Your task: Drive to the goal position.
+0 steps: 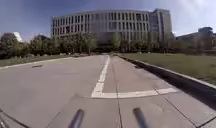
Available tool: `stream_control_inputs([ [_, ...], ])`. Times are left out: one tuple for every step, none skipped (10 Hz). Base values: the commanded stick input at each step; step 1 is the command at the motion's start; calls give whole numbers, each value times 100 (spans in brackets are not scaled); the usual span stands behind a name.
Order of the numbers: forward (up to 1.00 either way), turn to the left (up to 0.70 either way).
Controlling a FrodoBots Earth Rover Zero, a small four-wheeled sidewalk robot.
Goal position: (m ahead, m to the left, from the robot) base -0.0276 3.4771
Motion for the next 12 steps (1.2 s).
stream_control_inputs([
  [100,-2],
  [100,-2],
  [100,-2],
  [100,-2],
  [100,-2],
  [100,-34],
  [100,-39],
  [100,-26],
  [100,-2],
  [100,-2],
  [100,-2],
  [100,-2],
])
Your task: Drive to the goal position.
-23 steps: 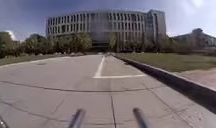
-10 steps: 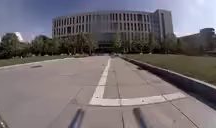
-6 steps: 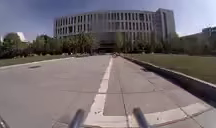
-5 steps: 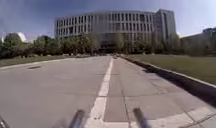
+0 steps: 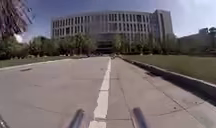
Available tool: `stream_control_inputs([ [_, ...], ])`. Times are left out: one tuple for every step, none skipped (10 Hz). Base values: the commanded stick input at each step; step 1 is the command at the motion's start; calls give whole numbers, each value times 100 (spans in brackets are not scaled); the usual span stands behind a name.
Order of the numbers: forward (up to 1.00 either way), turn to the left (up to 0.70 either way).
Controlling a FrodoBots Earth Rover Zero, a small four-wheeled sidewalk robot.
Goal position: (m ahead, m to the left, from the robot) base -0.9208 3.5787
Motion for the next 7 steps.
stream_control_inputs([
  [100,-2],
  [100,-26],
  [100,-40],
  [100,-29],
  [100,-16],
  [100,-4],
  [100,-2],
])
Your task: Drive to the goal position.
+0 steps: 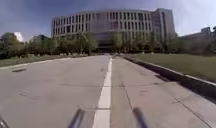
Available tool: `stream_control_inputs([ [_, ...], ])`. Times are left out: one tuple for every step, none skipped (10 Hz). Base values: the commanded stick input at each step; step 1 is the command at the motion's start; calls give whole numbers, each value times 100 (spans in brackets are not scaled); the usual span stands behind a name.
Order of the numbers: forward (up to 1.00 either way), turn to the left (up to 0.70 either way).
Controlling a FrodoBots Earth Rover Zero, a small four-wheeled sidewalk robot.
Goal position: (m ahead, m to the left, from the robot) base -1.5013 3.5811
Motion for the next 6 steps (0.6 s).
stream_control_inputs([
  [100,-2],
  [100,-2],
  [100,-2],
  [100,-2],
  [100,-7],
  [100,-38],
])
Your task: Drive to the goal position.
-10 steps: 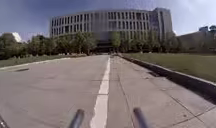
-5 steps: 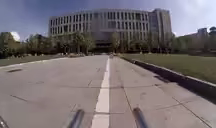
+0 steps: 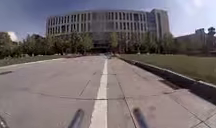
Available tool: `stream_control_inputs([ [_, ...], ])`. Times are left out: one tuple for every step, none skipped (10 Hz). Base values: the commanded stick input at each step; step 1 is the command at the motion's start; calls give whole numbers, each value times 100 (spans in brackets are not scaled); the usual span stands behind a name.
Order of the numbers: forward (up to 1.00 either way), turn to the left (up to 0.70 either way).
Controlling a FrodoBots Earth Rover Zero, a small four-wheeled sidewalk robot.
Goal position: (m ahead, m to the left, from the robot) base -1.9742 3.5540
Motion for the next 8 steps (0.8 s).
stream_control_inputs([
  [100,-39],
  [100,-18],
  [100,-2],
  [100,-2],
  [100,-2],
  [100,-2],
  [100,-2],
  [100,-2],
])
